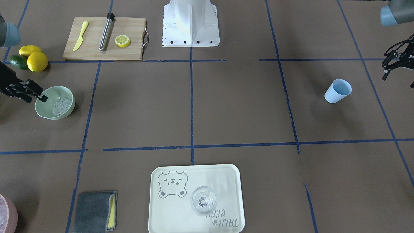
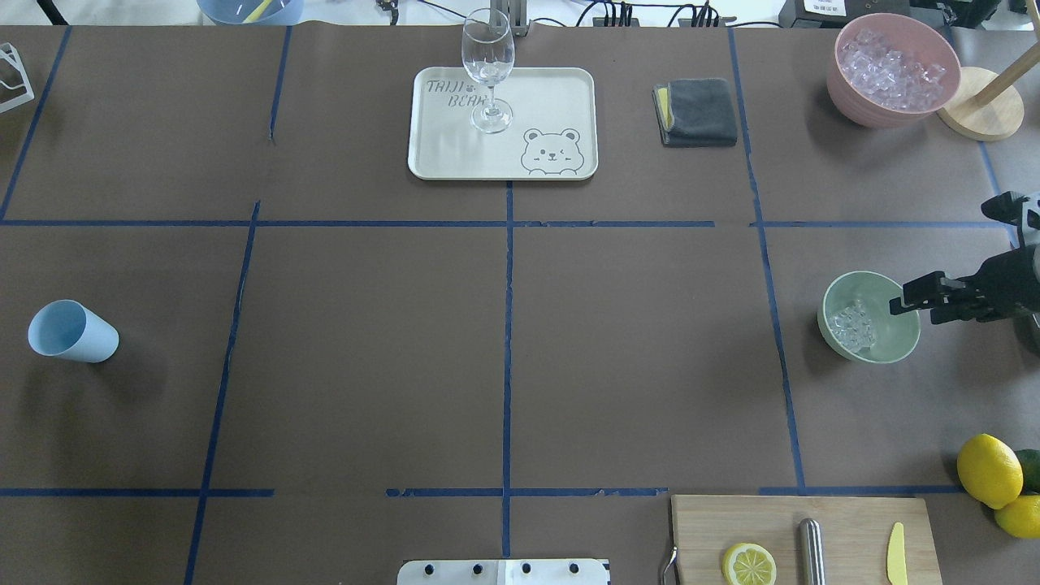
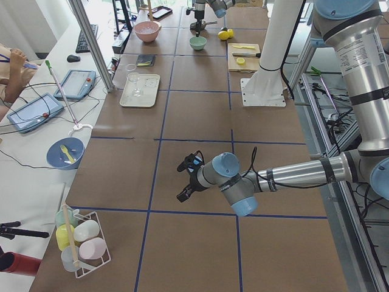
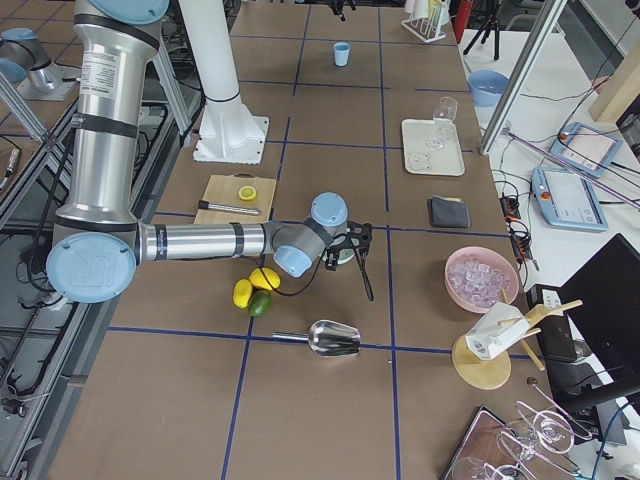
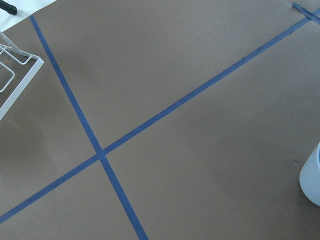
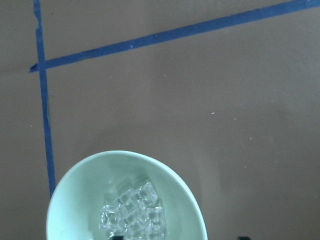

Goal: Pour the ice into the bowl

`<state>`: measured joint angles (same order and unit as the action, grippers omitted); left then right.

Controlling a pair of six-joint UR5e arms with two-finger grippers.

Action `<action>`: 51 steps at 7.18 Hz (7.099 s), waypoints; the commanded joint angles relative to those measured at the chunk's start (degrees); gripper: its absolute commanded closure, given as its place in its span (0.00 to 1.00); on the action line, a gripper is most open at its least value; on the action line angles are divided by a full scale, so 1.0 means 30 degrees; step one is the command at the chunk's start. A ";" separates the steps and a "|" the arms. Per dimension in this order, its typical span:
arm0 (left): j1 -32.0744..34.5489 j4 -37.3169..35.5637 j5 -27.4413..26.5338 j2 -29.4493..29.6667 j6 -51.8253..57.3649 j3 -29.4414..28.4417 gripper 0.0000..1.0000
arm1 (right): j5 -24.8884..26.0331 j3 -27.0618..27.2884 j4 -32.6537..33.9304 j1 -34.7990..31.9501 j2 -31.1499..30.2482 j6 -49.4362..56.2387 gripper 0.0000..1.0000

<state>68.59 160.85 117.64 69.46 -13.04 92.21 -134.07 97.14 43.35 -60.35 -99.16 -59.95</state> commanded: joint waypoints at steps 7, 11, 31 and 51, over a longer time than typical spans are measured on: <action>0.4529 -0.9614 0.6343 0.0254 0.2929 0.1253 0.00 | -0.1744 0.1596 1.3273 -0.8501 -0.0169 1.9059 0.00; 0.9204 -2.5114 0.6285 0.4819 0.8854 0.3215 0.00 | -0.1598 0.2688 1.5199 -0.8948 -0.0257 2.0454 0.00; 0.6962 -2.5755 0.4091 0.3596 0.4580 0.5153 0.00 | -0.1715 0.2571 1.5025 -0.8801 -0.0491 2.0131 0.00; 0.7166 -2.5754 0.6079 0.2598 0.7071 0.4801 0.00 | -0.0835 0.2541 1.4965 -0.8068 -0.0550 2.0307 0.00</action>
<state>89.97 83.60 135.87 77.05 8.24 106.79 -136.47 104.72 88.17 -84.55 -100.81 0.97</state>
